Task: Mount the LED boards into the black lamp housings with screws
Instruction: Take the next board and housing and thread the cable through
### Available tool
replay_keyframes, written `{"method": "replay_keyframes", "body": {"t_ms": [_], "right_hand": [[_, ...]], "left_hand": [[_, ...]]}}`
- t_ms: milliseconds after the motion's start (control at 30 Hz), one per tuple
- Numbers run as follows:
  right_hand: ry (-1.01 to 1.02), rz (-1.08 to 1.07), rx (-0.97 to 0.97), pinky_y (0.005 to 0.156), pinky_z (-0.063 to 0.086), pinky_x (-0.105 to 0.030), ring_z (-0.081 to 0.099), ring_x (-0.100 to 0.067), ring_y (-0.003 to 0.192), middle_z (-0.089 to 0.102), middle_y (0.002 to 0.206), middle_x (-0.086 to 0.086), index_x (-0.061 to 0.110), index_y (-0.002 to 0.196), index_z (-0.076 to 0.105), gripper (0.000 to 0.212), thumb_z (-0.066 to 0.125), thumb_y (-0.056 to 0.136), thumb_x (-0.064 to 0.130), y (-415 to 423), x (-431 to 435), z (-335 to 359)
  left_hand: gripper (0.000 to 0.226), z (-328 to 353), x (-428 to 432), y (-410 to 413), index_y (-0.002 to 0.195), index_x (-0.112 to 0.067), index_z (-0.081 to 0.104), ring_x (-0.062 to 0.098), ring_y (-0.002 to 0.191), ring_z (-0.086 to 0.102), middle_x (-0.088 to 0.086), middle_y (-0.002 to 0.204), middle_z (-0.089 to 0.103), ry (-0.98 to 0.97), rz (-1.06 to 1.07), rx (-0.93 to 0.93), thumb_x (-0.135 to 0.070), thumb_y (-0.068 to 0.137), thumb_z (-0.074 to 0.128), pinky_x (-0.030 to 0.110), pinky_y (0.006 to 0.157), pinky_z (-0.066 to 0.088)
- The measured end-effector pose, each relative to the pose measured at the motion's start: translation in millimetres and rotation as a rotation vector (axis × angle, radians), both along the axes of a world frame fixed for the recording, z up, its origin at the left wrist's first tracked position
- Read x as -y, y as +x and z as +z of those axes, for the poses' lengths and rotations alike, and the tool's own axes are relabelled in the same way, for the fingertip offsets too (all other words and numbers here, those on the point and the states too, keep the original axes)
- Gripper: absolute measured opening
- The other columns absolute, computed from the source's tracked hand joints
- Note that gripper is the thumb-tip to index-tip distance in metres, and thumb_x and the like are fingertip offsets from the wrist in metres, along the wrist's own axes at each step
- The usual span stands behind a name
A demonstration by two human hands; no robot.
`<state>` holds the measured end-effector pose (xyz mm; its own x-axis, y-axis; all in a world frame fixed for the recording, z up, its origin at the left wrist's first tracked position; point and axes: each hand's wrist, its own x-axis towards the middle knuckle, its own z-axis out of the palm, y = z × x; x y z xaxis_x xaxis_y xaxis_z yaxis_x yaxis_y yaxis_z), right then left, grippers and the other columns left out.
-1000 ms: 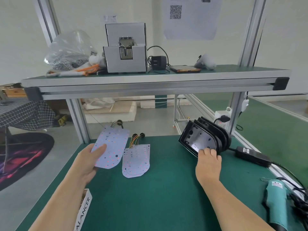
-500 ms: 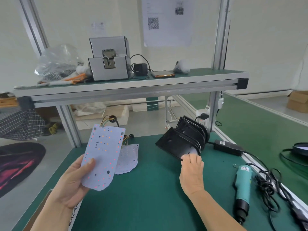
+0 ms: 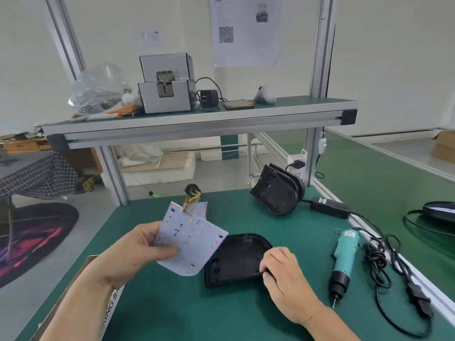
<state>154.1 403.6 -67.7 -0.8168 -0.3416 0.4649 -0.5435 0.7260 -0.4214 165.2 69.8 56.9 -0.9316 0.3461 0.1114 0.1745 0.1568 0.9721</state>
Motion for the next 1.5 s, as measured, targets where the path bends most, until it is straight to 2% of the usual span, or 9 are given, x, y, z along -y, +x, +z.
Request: {"method": "replay_keyframes", "body": {"t_ms": [333,500,733,867,967,1100,1233,1367,1500], "right_hand": [[-0.485,0.34,0.271,0.096,0.048,-0.023,0.06,-0.012,0.107,0.034,0.147,0.017,0.04,0.156,0.027,0.076,0.065,0.091,0.029,-23.5,69.8,71.6],[-0.603,0.429,0.308,0.103,0.051,-0.038,0.067,-0.018,0.115,0.072,0.118,-0.005,0.015,0.122,0.069,0.024,0.057,0.101,0.013,-21.2,100.0,78.9],[-1.078,0.56,0.665,0.09,0.054,-0.035,0.071,-0.032,0.106,0.07,0.117,-0.02,-0.001,0.106,0.065,0.027,0.053,0.104,0.023,-11.8,86.3,76.1],[-1.192,0.671,0.694,0.089,0.053,-0.04,0.072,-0.026,0.09,0.07,0.111,-0.023,0.008,0.099,0.069,0.023,0.057,0.102,0.028,-11.4,98.1,89.1],[-1.156,0.759,0.616,0.093,0.053,-0.043,0.072,-0.026,0.091,0.07,0.112,-0.023,0.008,0.103,0.067,0.022,0.055,0.104,0.027,-15.4,100.1,107.6],[-1.084,0.757,0.527,0.094,0.051,-0.039,0.067,-0.024,0.101,0.068,0.124,-0.012,0.013,0.118,0.066,0.024,0.065,0.096,0.02,-22.4,84.1,116.6],[-1.073,0.607,0.697,0.104,0.042,-0.042,0.059,-0.019,0.115,0.065,0.131,0.005,0.015,0.129,0.063,0.043,0.065,0.086,0.013,-34.0,76.4,93.2],[-0.88,0.415,0.85,0.086,0.05,-0.028,0.061,-0.017,0.099,0.072,0.106,0.007,0.011,0.124,0.06,0.04,0.054,0.091,-0.011,-35.3,90.8,62.3],[-0.447,0.404,0.894,0.071,0.047,-0.02,0.058,0.002,0.08,0.061,0.113,0.002,0.033,0.133,0.052,0.055,0.073,0.082,0.025,-23.7,114.0,39.7]], "left_hand": [[0.029,4.8,-48.1,39.2,0.114,-0.01,0.072,0.037,0.112,0.066,0.015,0.115,0.073,-0.385,-0.286,0.061,-0.001,0.089,0.06,0.048,0.103,0.049],[0.023,2.4,-52.3,46.1,0.09,-0.031,0.073,0.006,0.096,0.062,-0.01,0.101,0.066,-0.502,-0.248,-0.055,-0.009,0.088,0.069,0.026,0.09,0.047],[0.01,-26.6,-38.1,19.1,0.079,-0.03,0.072,-0.012,0.141,0.019,-0.029,0.16,0.0,-0.828,0.181,-0.365,-0.028,0.088,0.076,0.021,0.114,0.027],[0.044,-7.5,-51.9,-7.0,0.128,-0.03,0.065,0.0,0.145,0.029,-0.021,0.165,0.011,-0.794,0.066,-0.36,-0.02,0.087,0.074,0.024,0.116,0.03],[0.053,10.1,-56.7,-16.7,0.137,-0.031,0.056,0.001,0.119,0.053,-0.017,0.129,0.059,-0.734,0.043,-0.344,-0.017,0.087,0.072,0.029,0.104,0.044],[0.012,27.8,-47.4,-6.6,0.1,-0.024,0.071,0.004,0.095,0.05,-0.015,0.099,0.053,-1.022,0.083,-0.499,-0.032,0.094,0.065,0.026,0.086,0.042],[0.031,50.4,-49.9,22.0,0.076,-0.019,0.05,0.012,0.075,0.049,-0.007,0.081,0.047,-1.084,0.23,-0.684,-0.047,0.091,0.053,0.034,0.07,0.045],[0.031,78.2,-68.9,43.2,0.07,-0.014,0.055,0.018,0.066,0.052,0.002,0.069,0.053,-0.636,0.202,-0.67,-0.041,0.086,0.059,0.037,0.064,0.044],[0.019,99.0,-93.2,49.4,0.092,-0.031,0.077,0.013,0.077,0.075,-0.004,0.086,0.078,0.016,0.182,-0.457,-0.041,0.079,0.068,0.027,0.064,0.059]]}}
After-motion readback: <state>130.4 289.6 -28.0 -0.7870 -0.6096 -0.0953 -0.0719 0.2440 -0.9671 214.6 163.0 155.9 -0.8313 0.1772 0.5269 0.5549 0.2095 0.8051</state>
